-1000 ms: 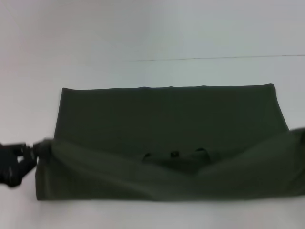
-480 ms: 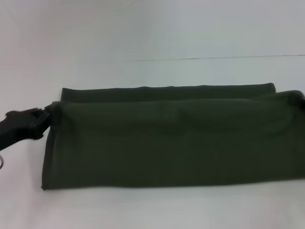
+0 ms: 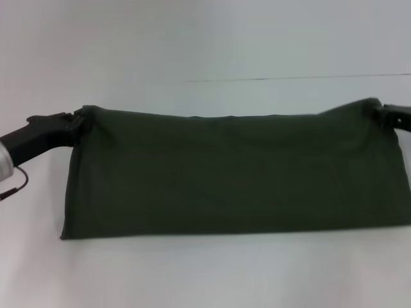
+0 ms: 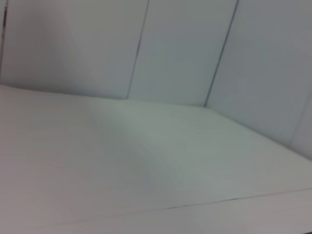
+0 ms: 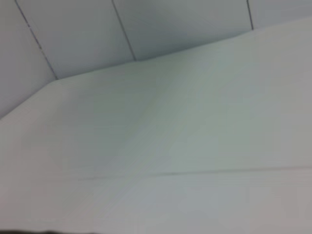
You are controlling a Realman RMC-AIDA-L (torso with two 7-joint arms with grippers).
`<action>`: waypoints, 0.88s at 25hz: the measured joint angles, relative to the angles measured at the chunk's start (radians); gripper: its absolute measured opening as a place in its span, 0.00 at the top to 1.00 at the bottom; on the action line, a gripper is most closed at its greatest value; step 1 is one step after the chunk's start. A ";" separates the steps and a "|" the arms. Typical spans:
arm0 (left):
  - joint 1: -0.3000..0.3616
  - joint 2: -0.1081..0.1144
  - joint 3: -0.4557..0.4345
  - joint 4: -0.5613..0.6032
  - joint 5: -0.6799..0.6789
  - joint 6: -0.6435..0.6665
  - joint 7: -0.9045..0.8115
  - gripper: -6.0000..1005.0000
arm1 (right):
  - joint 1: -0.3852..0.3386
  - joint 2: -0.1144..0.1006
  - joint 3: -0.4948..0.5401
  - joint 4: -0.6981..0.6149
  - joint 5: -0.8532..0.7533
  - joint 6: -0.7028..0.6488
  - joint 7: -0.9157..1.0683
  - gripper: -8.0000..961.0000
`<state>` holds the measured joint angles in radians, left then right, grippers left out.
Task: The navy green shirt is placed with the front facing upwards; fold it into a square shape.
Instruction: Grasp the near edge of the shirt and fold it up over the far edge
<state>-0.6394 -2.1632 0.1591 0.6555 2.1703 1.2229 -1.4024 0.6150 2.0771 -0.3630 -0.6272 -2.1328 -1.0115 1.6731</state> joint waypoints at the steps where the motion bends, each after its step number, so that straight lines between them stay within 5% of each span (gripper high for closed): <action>1: -0.008 0.000 0.012 -0.007 -0.002 -0.028 -0.001 0.94 | 0.010 0.001 -0.001 0.002 0.000 0.021 0.000 0.91; 11: -0.097 0.000 0.075 -0.091 -0.005 -0.315 0.002 0.94 | 0.108 -0.006 -0.041 0.086 0.001 0.238 -0.031 0.87; 22: -0.117 0.000 0.088 -0.134 -0.020 -0.366 0.066 0.93 | 0.132 0.011 -0.063 0.132 0.022 0.330 -0.059 0.83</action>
<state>-0.7563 -2.1628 0.2472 0.5215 2.1508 0.8568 -1.3361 0.7474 2.0880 -0.4264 -0.4947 -2.1109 -0.6811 1.6136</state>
